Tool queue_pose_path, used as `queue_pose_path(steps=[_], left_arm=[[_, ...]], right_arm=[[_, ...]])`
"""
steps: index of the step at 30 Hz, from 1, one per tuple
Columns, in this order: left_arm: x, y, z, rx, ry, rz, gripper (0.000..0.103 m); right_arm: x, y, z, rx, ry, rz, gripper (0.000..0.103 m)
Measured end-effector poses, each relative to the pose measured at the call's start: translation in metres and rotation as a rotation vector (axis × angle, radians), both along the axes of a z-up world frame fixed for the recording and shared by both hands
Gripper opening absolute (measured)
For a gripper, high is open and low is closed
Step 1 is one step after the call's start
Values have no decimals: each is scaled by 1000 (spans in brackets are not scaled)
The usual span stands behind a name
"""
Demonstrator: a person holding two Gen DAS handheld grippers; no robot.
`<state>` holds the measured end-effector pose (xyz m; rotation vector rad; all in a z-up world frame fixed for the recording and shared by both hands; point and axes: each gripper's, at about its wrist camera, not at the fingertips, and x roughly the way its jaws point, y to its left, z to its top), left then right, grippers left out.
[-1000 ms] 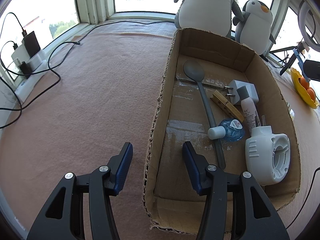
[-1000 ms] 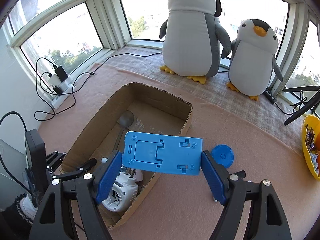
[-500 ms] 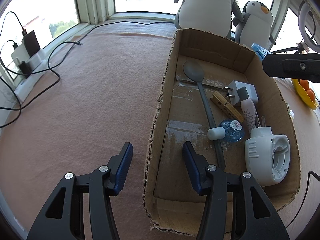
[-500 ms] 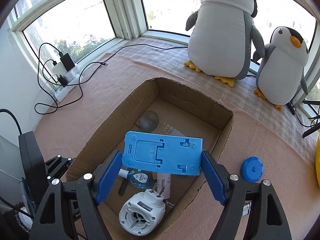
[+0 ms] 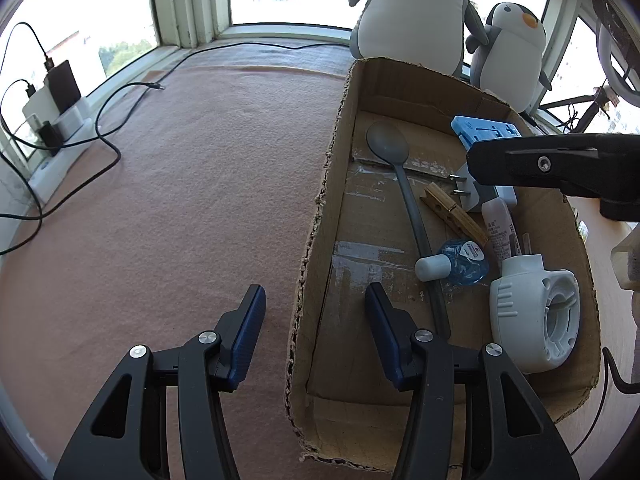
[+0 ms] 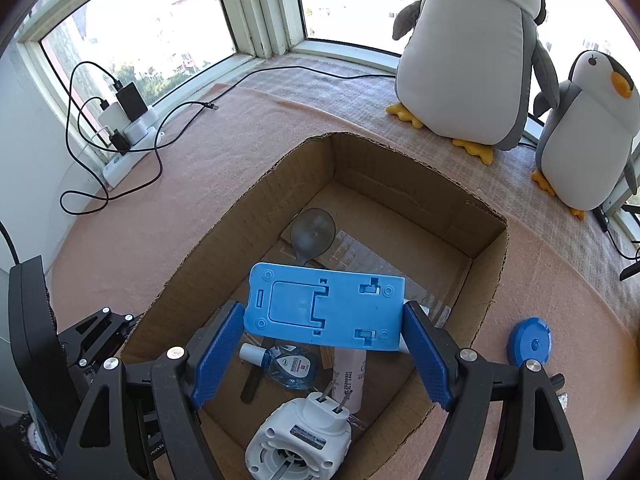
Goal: Organize rigid objects
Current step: 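Open the right gripper to drop the phone stand into the box, then move the right tool to the patterned lighter and grasp it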
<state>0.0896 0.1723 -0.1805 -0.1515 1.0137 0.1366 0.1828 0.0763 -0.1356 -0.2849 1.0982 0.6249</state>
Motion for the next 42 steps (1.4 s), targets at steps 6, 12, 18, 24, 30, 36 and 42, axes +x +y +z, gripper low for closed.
queue_pose_path(steps=[6,12,18,24,30,36,42], left_arm=[[1,0,0,1,0,0,52],[0,1,0,-2,-2,1,52],[0,1,0,-2,-2,0,52],[0,1,-1,-2,-2,1,52],[1,1,0,1,-2,1,52],[1,1,-1,0,-2,1,52],[1,1,0,1,-2,1,52]], right_arm=[[0,3,-2,4,14,8,77],[1,2,-3,10,20,-2,77],[1,-1,-1,17,18,-9,77],[0,-2,0,18,14,-8,77],[0,-8,5,30,8,-19,77],[0,-21,15,49,-2,-42,77],[2,-43,23,62,-12,-81,77]])
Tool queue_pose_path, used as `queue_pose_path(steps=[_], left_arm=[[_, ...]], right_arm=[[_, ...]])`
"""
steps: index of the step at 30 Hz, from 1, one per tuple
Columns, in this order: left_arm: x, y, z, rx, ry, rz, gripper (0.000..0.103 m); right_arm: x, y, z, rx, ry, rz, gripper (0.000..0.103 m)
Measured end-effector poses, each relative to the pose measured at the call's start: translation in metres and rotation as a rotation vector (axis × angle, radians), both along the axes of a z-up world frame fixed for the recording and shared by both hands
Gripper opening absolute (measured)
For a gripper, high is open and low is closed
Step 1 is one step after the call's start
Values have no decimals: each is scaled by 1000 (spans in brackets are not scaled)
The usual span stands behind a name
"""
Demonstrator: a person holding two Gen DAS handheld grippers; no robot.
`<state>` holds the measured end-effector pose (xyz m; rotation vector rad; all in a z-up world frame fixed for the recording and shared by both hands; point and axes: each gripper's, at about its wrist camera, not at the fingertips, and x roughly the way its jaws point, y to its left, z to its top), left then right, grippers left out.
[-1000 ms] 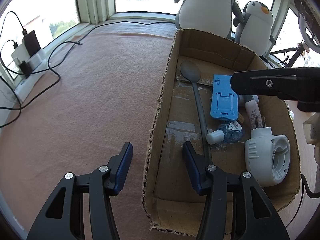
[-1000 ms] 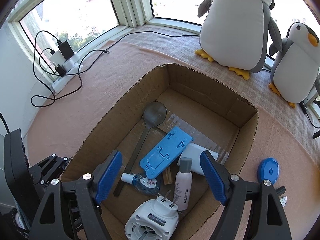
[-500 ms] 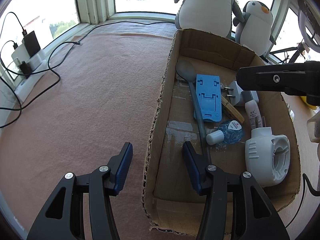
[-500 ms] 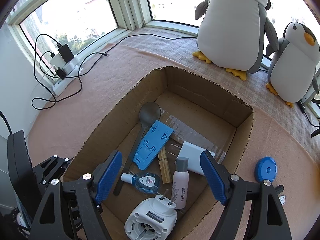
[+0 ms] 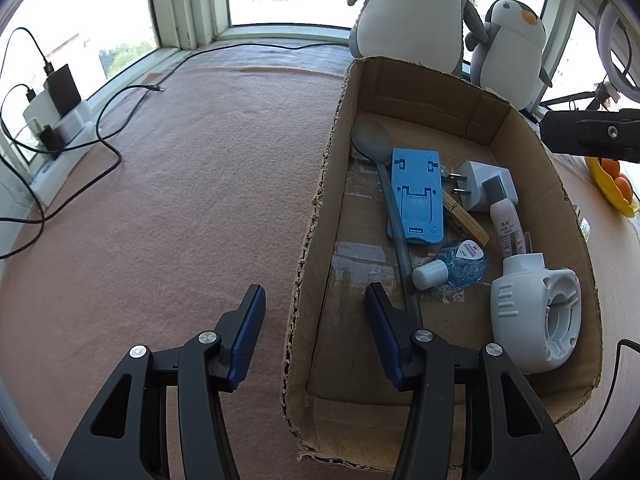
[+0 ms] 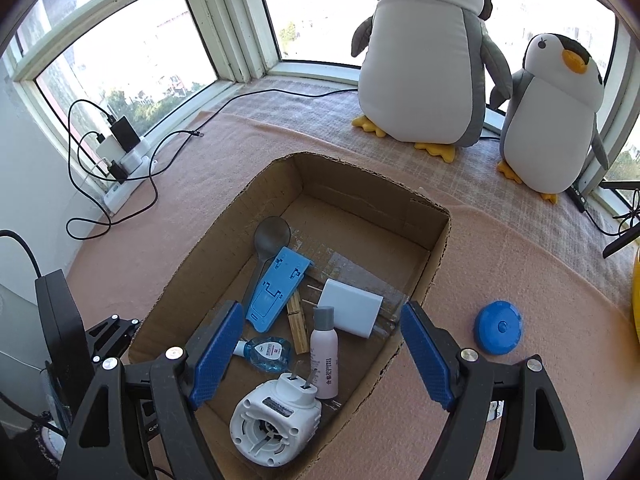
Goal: Organize rigid objects
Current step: 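Move the right tool to the patterned lighter and grasp it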
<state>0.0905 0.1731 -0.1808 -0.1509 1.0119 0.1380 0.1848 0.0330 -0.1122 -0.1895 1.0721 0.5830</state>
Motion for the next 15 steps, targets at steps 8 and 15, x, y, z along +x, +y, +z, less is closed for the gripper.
queue_pose_path(steps=[8,15], left_arm=[[0,0,0,3,0,-1,51],[0,1,0,4,0,-2,51]], right_arm=[[3,-44,9,12,-4,-79,77],[6,-89,13,15,-8,-175,77]])
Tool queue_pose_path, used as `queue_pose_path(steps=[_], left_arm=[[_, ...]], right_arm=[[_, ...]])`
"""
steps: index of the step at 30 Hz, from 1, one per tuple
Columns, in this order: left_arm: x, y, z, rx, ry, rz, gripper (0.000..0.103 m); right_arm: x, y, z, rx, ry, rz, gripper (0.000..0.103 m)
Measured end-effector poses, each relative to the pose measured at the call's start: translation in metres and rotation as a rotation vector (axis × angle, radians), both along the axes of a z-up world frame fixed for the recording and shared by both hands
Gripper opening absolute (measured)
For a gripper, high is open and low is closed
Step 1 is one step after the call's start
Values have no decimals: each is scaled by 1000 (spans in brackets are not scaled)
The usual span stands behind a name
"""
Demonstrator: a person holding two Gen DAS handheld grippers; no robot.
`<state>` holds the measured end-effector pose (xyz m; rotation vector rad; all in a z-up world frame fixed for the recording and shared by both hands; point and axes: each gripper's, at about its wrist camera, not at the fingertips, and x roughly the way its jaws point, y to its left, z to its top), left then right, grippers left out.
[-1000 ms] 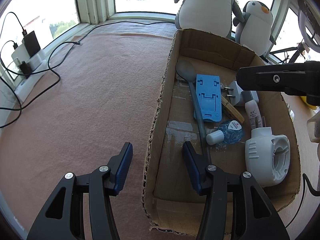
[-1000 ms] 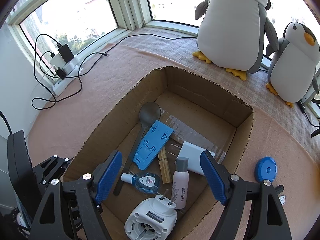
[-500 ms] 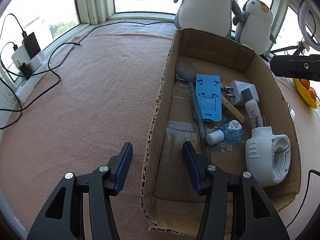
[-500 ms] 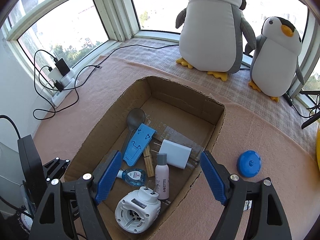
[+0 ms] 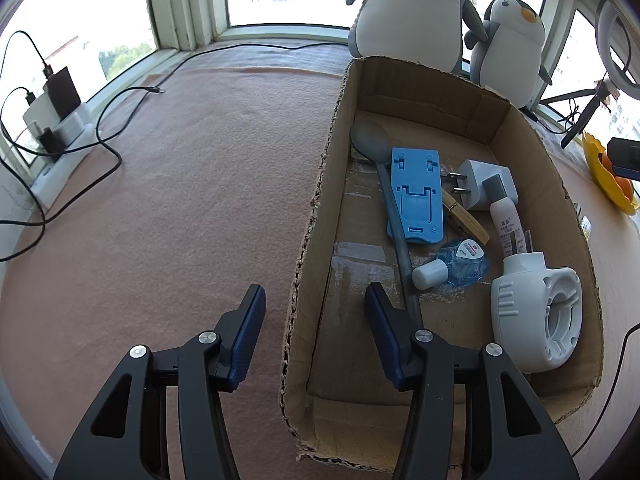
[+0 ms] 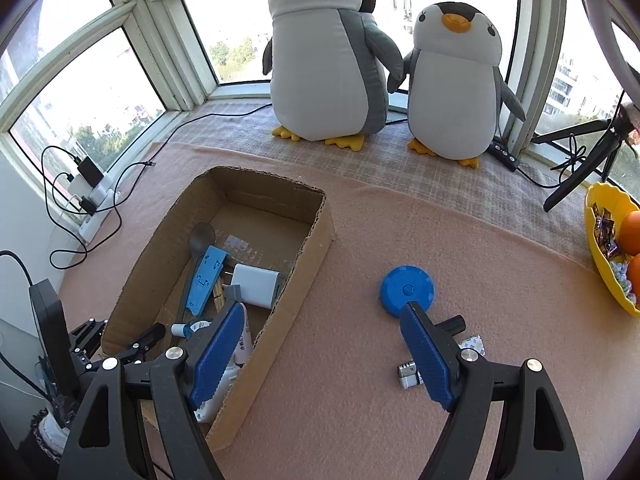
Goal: Organize rigid objects
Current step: 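Move the right tool to the patterned lighter and grasp it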
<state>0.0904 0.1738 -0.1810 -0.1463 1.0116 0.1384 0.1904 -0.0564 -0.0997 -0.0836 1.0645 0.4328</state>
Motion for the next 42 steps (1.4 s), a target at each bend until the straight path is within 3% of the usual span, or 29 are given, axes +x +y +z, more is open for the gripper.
queue_pose_path(steps=[14,21,31,42], left_arm=[[0,1,0,3,0,0,51],[0,0,0,3,0,0,51],[0,0,0,3,0,0,52],[0,2,0,1,0,1,51]], right_arm=[[9,-80,-10,24,47,-209,77],[15,-106,-34,56,145,-306,77],[25,-113,-75,101,307,-391,48],[39,-106,-93,79,350,-427,41]])
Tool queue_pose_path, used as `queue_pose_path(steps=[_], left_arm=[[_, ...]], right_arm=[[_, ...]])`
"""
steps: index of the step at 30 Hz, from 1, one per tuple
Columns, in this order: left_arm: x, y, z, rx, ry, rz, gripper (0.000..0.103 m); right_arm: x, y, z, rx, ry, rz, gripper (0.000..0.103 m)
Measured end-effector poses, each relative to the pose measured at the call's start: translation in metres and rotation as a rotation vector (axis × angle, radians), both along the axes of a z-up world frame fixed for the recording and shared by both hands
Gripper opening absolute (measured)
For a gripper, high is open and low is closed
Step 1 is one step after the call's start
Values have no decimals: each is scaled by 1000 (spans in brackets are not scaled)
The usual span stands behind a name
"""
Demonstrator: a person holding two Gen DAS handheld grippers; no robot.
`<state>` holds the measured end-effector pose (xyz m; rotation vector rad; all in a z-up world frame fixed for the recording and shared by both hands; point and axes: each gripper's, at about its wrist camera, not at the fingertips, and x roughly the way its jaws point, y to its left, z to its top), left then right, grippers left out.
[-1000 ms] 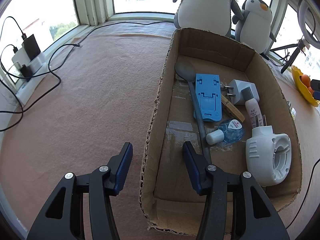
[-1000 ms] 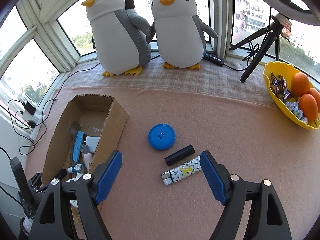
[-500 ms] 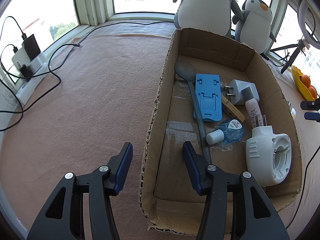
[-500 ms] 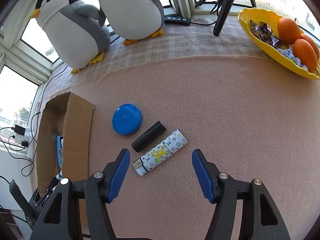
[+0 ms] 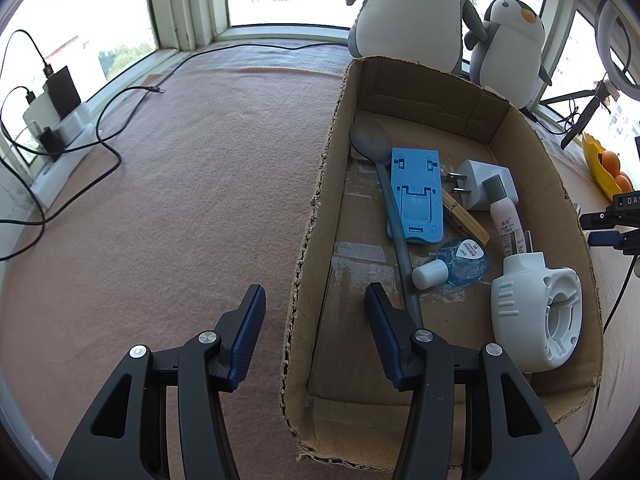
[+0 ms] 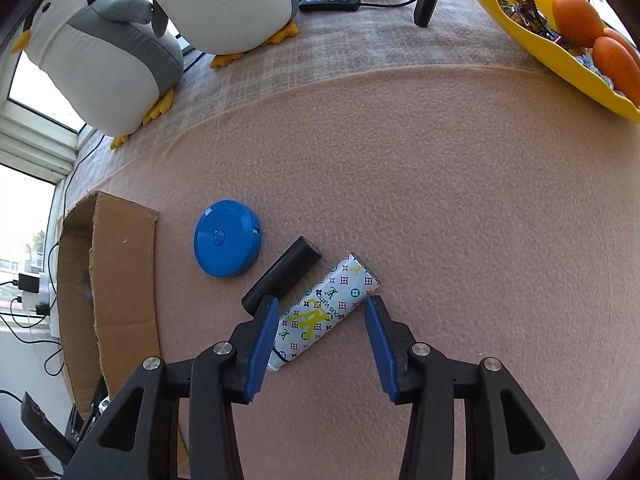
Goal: Organize rigid objects
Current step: 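Move the right tool to the patterned lighter and grasp it, then carry the patterned lighter over the box and lower it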
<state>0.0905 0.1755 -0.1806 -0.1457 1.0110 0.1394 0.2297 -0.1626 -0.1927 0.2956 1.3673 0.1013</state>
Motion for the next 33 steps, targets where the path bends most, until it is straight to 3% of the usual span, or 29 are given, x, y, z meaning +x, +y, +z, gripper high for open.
queue_pose_path(steps=[6,16,22,26,33], left_arm=[[-1,-1,0,-2,-1,0,52],[-1,-1,0,-2,-1,0,52],[-1,-1,0,-2,-1,1,52],[-1,-1,0,-1,-1,0,52],[-1,-1,0,-1,-1,0,52]], right_arm=[[7,13,0,-73,-4,33,41],[6,43,-3,-259,-28,193,38],[-6,30,-3,-270,-35,224,33],[-16,21,-2,-269,-47,238,21],[-28,9,0,-220,-63,213,21]])
